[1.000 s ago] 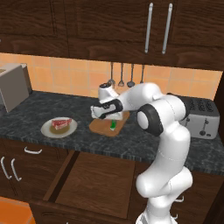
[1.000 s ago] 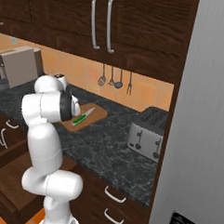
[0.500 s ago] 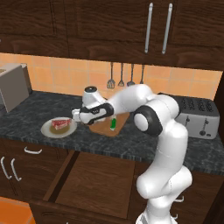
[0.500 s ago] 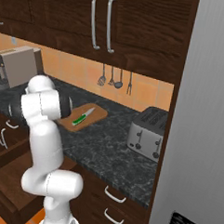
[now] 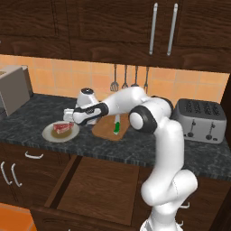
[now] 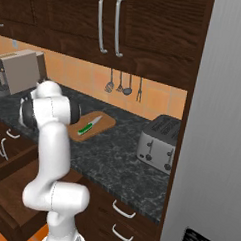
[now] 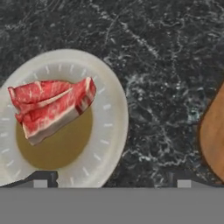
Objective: Pick up the knife from the drawer and place it on the cutting board. Then place the meat from the plate to the cutting board.
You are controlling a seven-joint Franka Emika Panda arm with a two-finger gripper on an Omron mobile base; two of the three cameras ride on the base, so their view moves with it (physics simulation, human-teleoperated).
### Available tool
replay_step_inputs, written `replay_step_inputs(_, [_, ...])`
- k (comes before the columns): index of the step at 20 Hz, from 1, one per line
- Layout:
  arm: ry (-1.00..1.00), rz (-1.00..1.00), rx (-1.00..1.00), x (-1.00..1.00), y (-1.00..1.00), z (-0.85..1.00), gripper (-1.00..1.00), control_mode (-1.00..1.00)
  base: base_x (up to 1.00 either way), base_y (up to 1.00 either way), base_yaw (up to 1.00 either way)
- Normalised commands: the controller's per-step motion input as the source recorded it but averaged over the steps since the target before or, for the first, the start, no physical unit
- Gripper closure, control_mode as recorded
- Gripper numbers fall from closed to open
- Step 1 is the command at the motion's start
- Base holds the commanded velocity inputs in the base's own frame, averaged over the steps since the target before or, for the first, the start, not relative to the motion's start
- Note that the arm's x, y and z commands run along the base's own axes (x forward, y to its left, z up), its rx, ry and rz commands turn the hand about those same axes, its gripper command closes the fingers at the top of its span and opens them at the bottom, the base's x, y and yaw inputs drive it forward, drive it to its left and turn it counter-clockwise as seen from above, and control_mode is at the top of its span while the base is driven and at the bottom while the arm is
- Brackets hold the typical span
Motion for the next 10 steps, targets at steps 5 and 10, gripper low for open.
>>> replay_step_inputs(5, [0.01,-0.04,0.0,0.31,0.46,-0.06,-1.0,-1.0,0.0,0.0,0.0])
replay_step_inputs(10, [0.07,-0.05,0.0,0.27,0.27,-0.38,-1.0,-1.0,0.0,0.0,0.0])
